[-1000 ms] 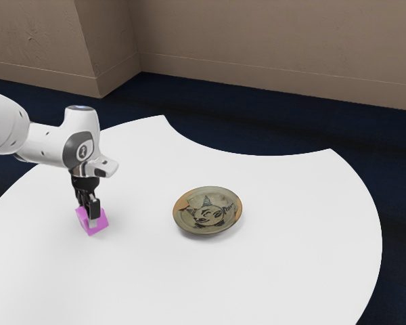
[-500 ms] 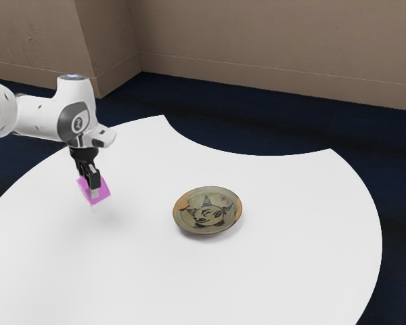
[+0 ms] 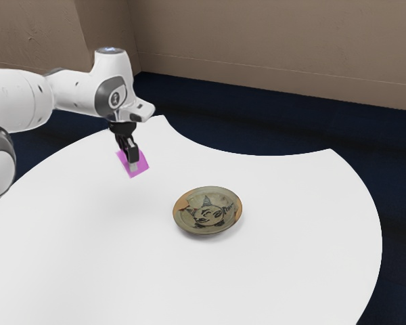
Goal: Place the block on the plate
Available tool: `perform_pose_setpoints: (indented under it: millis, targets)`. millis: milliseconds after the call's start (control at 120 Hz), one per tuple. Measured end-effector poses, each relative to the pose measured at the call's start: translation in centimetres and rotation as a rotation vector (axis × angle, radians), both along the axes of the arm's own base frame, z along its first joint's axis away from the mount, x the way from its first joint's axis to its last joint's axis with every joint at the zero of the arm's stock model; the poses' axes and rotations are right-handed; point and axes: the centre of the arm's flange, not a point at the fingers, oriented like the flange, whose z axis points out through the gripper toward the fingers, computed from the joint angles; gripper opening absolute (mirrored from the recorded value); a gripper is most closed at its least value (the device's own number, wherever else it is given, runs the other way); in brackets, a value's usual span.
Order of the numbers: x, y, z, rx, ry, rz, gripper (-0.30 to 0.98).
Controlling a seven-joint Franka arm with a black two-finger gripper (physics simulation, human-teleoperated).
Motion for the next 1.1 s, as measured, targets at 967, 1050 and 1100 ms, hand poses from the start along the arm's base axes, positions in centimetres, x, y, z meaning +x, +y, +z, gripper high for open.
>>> perform_pose_setpoints:
  millis: [967, 1050, 1100]
  targets:
    - [1.4, -21.4, -4.1, -0.066, 0.034, -0.312, 0.37]
    - [1.4, -21.5, -5.3, -0.066, 0.047, -0.315, 0.37]
    - [1.4, -21.5, -5.9, -0.065, 0.054, -0.317, 0.37]
